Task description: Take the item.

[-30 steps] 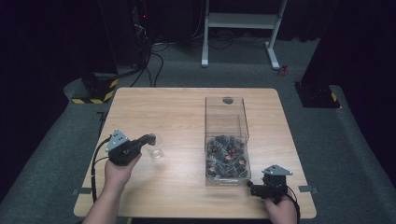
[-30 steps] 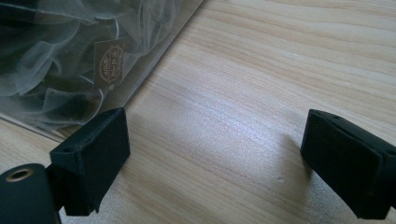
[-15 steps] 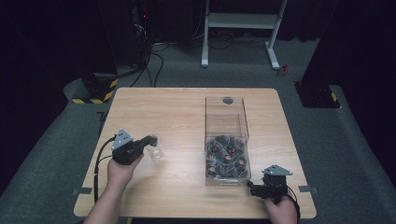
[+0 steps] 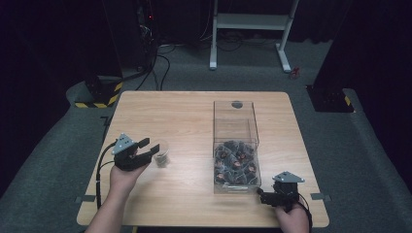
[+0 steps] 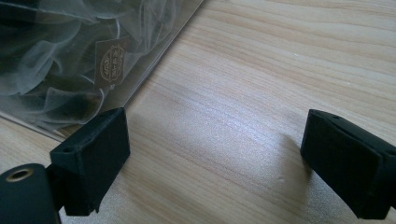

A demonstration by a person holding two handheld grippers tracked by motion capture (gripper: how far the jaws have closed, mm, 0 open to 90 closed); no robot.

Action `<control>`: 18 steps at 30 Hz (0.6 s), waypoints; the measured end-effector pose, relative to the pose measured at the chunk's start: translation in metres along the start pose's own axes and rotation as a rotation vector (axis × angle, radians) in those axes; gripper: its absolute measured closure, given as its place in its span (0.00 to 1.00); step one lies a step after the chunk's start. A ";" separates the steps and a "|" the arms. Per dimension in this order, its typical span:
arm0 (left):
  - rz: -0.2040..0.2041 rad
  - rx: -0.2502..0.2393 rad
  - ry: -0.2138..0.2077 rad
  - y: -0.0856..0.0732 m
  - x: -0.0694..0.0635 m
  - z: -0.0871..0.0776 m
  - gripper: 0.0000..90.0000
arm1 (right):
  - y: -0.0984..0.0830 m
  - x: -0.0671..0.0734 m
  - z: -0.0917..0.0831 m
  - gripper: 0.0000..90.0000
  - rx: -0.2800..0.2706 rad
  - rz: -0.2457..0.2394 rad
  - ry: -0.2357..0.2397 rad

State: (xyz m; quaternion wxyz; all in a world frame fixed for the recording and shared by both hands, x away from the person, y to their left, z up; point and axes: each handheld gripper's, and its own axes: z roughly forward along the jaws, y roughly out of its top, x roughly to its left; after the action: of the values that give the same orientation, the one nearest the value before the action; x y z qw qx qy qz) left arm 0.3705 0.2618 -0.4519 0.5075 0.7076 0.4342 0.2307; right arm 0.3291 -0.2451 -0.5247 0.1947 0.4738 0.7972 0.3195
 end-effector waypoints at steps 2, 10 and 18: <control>0.000 0.002 -0.006 0.000 0.000 -0.002 0.48 | 0.000 0.000 0.000 0.09 0.000 0.000 0.000; -0.017 0.005 0.003 -0.003 0.004 -0.012 0.43 | 0.000 0.000 0.000 0.09 0.002 0.003 0.001; -0.035 0.027 0.028 -0.013 0.013 -0.023 0.38 | 0.000 0.000 0.000 0.09 0.002 0.003 0.001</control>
State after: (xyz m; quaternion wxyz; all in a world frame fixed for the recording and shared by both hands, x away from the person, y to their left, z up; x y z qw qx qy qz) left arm 0.3545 0.2858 -0.4561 0.4957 0.7034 0.4566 0.2259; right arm 0.3287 -0.2449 -0.5246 0.1934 0.4750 0.7968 0.3193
